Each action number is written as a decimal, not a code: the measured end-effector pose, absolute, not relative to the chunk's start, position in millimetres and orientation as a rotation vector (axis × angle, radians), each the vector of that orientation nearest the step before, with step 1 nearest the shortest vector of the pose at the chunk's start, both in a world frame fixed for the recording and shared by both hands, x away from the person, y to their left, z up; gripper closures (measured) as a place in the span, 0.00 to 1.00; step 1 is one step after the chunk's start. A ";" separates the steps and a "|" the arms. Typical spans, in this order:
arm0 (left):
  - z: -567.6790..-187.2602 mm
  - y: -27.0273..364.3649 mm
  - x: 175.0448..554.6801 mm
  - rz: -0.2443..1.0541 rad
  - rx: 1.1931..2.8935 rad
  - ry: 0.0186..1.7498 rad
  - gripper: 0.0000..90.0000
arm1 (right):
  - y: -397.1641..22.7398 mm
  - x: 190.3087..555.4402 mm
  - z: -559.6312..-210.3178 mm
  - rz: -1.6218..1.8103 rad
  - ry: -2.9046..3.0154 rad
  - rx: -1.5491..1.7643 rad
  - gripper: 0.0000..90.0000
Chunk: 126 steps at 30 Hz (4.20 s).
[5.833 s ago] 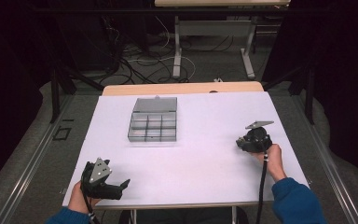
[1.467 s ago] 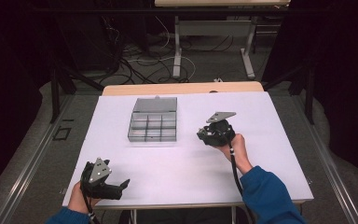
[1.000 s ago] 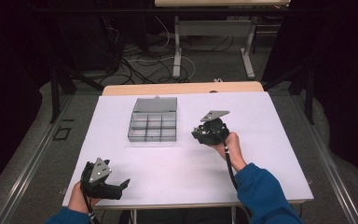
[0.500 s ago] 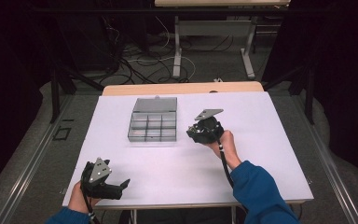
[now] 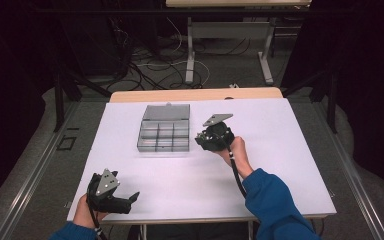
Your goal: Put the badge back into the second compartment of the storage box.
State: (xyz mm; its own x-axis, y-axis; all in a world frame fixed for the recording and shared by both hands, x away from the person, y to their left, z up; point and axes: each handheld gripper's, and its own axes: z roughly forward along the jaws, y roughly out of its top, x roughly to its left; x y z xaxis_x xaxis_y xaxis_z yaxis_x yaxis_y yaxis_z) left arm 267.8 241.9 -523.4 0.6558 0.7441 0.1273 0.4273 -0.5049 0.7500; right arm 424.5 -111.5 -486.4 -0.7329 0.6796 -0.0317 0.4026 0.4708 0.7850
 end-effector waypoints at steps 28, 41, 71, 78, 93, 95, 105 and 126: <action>-523.7 242.2 268.2 0.577 2.169 0.902 0.01 | -80.0 440.3 -487.5 1.137 2.389 0.882 0.64; -523.4 242.7 268.6 0.582 2.171 0.897 0.01 | -68.6 446.1 -487.5 1.123 2.417 0.878 0.64; -524.7 242.3 270.1 0.582 2.162 0.894 0.01 | -30.4 467.4 -483.2 1.123 2.424 0.856 0.64; -524.5 242.4 270.0 0.580 2.162 0.893 0.01 | -22.4 473.6 -484.6 1.106 2.430 0.859 0.64; -524.7 242.0 270.1 0.572 2.161 0.889 0.01 | -3.4 482.6 -490.6 1.131 2.404 0.866 0.64; -524.1 242.5 269.9 0.567 2.165 0.890 0.01 | -1.3 482.1 -487.8 1.087 2.444 0.869 0.64; -524.1 242.9 270.1 0.564 2.163 0.889 0.01 | 10.2 485.3 -488.3 1.067 2.450 0.874 0.64; -524.3 242.5 270.1 0.551 2.163 0.889 0.01 | 18.9 492.0 -497.6 1.043 2.432 0.911 0.63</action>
